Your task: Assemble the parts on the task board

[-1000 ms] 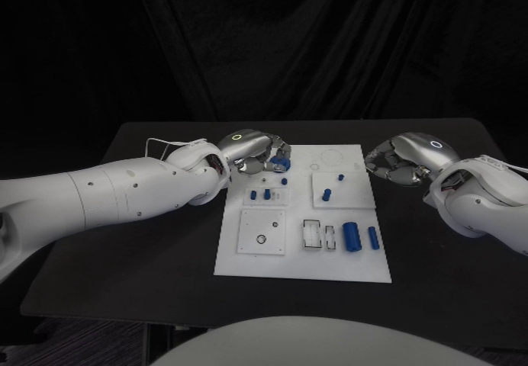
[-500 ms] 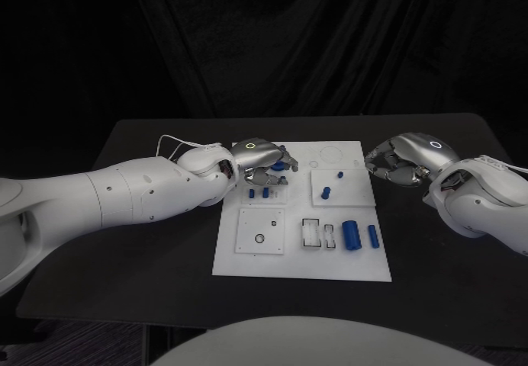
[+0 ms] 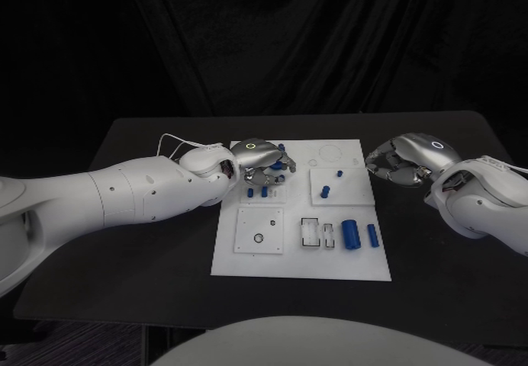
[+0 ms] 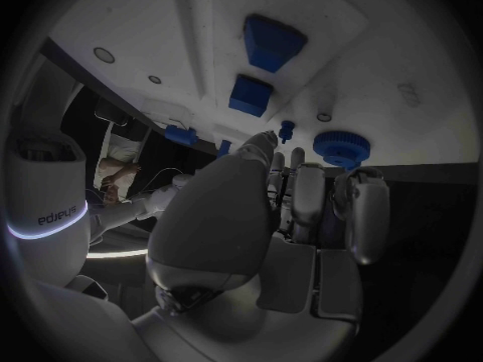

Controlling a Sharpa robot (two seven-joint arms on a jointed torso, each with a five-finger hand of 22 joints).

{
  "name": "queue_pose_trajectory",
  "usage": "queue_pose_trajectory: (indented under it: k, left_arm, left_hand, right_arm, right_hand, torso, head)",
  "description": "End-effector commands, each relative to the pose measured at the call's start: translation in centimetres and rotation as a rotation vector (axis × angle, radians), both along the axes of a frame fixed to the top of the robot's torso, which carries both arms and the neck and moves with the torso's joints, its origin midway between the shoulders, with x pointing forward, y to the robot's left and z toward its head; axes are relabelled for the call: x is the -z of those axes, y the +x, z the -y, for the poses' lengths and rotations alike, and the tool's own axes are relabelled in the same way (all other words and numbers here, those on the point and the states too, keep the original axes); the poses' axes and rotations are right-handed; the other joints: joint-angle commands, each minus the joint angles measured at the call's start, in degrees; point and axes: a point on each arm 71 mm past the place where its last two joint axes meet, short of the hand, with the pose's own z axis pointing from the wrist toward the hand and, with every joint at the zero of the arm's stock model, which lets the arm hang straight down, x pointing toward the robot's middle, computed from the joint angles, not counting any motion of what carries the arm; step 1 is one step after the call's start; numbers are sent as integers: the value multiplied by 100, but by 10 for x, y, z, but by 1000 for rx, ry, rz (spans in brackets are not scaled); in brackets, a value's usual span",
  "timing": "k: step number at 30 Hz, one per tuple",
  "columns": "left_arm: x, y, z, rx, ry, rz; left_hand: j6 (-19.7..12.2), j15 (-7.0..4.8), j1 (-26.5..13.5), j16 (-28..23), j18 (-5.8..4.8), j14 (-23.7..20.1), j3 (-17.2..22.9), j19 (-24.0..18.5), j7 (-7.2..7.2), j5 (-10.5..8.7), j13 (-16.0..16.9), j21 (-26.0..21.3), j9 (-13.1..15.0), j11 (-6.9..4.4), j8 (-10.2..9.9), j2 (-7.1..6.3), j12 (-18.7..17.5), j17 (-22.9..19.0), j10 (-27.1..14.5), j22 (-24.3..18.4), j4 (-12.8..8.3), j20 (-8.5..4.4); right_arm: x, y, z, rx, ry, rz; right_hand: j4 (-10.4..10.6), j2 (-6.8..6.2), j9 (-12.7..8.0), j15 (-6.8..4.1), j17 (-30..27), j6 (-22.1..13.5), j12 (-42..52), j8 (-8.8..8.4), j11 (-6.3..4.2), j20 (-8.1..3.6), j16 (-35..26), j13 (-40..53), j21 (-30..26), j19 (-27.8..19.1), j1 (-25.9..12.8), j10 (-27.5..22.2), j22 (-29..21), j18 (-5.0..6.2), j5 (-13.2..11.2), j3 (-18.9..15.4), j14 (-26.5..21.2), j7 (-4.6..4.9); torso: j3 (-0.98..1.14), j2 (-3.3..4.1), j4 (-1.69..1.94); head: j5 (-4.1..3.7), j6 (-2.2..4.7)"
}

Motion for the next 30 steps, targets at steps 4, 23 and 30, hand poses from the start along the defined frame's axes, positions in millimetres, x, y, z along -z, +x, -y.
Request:
queue_pose_trajectory:
  k: [4,23,30]
  left_arm:
    - [2,1,0,-18,14,-7]
    - [6,1,0,-31,40,-41]
    - [8,1,0,-32,41,-43]
  left_hand:
    - [145,15,-66,22,-79,18,283,30,20,27,-56,28,-56,11,25,-127,-56,-52,81,1217,-50,-5]
    - [490,-44,-307,17,-75,-18,778,10,25,-192,26,28,-17,-50,104,-292,109,-160,279,1211,-307,-37]
    - [488,-43,-347,30,-77,-8,828,15,36,-221,91,35,-9,-56,97,-275,177,-155,303,1213,-348,-37]
  right_arm:
    - [1,0,0,9,-5,-6]
    - [2,1,-1,8,-8,-11]
    - [2,1,-2,6,-8,-11]
  right_hand:
    - [5,-41,5,6,1041,34,9,16,-8,11,10,566,7,40,-40,17,855,0,32,22,304,3]
    - [5,-41,5,6,1041,34,9,16,-8,11,10,566,7,40,-40,17,855,0,32,22,304,3]
    - [5,-41,5,6,1041,34,9,16,-8,11,10,566,7,40,-40,17,855,0,32,22,304,3]
  torso:
    - [4,-6,0]
    - [-2,-5,14]
    - [0,-5,10]
  head:
    - [-1,-1]
    - [-13,-1]
    - [-6,-1]
